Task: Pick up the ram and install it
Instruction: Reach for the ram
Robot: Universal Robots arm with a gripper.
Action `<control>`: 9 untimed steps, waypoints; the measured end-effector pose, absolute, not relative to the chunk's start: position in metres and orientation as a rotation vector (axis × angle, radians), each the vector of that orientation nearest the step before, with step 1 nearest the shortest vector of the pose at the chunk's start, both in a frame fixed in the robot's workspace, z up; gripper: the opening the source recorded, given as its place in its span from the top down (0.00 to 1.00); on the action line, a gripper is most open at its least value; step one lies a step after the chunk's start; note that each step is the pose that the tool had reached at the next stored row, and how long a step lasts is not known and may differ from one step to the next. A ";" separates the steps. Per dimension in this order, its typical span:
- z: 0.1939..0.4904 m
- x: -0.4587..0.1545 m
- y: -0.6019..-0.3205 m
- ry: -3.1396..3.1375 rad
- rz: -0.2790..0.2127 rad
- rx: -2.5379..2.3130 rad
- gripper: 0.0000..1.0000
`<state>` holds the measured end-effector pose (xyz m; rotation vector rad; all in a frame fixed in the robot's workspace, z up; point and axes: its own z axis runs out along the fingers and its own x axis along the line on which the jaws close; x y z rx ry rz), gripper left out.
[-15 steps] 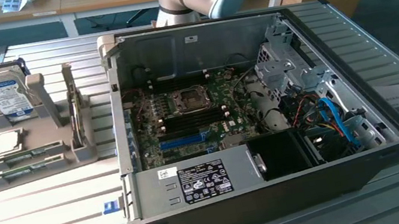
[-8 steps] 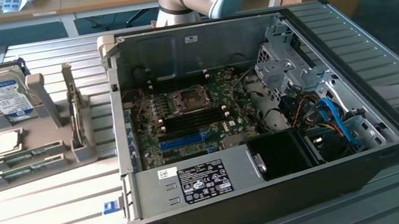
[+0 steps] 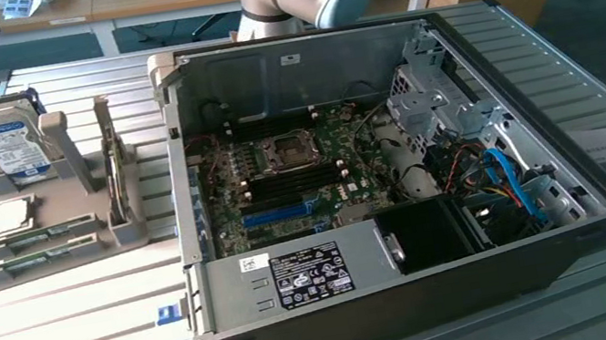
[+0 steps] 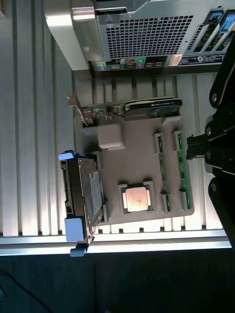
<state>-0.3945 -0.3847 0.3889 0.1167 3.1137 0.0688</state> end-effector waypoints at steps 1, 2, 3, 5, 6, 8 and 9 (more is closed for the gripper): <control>0.389 -0.394 -0.382 3.114 0.069 0.117 0.90; 0.388 -0.394 -0.380 3.114 0.069 0.117 0.90; 0.388 -0.394 -0.378 3.114 0.069 0.117 0.90; 0.388 -0.394 -0.375 3.114 0.069 0.117 0.90; 0.388 -0.394 -0.373 3.114 0.069 0.117 0.90; 0.387 -0.394 -0.370 3.114 0.069 0.116 0.90; 0.387 -0.394 -0.368 3.114 0.069 0.117 0.90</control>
